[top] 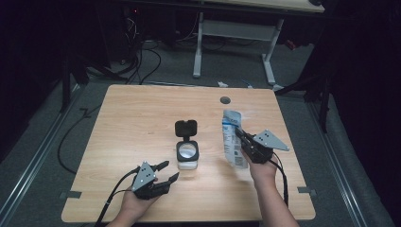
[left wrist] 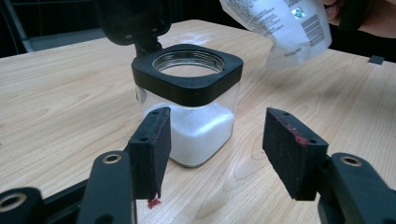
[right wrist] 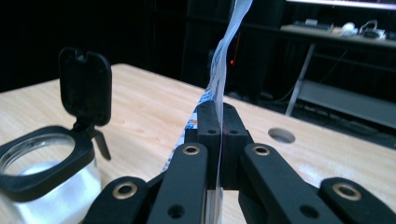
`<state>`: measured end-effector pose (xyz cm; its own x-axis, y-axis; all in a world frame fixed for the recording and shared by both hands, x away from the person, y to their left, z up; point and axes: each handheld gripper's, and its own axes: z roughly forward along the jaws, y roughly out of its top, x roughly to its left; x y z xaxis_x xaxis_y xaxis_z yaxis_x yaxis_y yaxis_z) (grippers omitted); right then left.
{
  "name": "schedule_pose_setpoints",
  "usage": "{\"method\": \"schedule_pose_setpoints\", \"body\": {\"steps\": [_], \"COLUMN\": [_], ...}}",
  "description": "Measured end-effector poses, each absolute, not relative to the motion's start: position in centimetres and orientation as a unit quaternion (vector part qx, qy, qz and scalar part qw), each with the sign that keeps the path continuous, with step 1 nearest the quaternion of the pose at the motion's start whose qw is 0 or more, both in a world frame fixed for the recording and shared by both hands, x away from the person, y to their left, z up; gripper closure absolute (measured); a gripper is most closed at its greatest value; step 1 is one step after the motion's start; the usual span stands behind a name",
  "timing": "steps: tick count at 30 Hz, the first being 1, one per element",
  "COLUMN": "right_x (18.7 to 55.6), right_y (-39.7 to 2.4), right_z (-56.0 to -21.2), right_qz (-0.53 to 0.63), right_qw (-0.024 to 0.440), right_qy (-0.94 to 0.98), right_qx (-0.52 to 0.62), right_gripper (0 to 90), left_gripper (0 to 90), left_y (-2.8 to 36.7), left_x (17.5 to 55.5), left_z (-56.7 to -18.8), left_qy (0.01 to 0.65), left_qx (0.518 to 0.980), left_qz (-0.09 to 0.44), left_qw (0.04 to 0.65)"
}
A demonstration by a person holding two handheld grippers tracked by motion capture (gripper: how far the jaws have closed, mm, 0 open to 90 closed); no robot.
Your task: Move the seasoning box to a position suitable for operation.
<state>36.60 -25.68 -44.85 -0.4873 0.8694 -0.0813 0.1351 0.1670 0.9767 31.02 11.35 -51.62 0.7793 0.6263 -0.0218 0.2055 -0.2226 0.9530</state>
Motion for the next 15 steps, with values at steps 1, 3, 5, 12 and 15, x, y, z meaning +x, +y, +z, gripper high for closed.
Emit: {"method": "schedule_pose_setpoints", "body": {"steps": [1,3,5,12,15], "right_x": [36.6,36.8,37.0,38.0,38.5], "right_y": [-25.7,-25.7,-25.6,-25.8,-25.9], "right_z": [-45.0,-45.4,-45.8,-46.9,-47.2], "right_qz": [0.532,0.538,0.538,0.54,0.544], "right_qw": [0.351,0.356,0.359,0.37,0.374], "right_qy": [0.677,0.669,0.667,0.656,0.65], "right_qx": [0.368,0.369,0.371,0.375,0.377], "right_gripper": [89.7,89.7,89.7,89.6,89.5], "left_gripper": [42.3,42.3,42.4,42.5,42.5], "left_y": [11.3,11.4,11.5,11.5,11.6], "left_x": [31.0,31.0,31.0,31.3,31.4], "left_z": [-51.6,-51.7,-51.7,-51.7,-51.7], "left_qy": [0.274,0.274,0.276,0.278,0.28], "left_qx": [0.759,0.759,0.759,0.759,0.759], "left_qz": [0.189,0.189,0.189,0.186,0.185], "left_qw": [0.56,0.559,0.559,0.559,0.558]}}
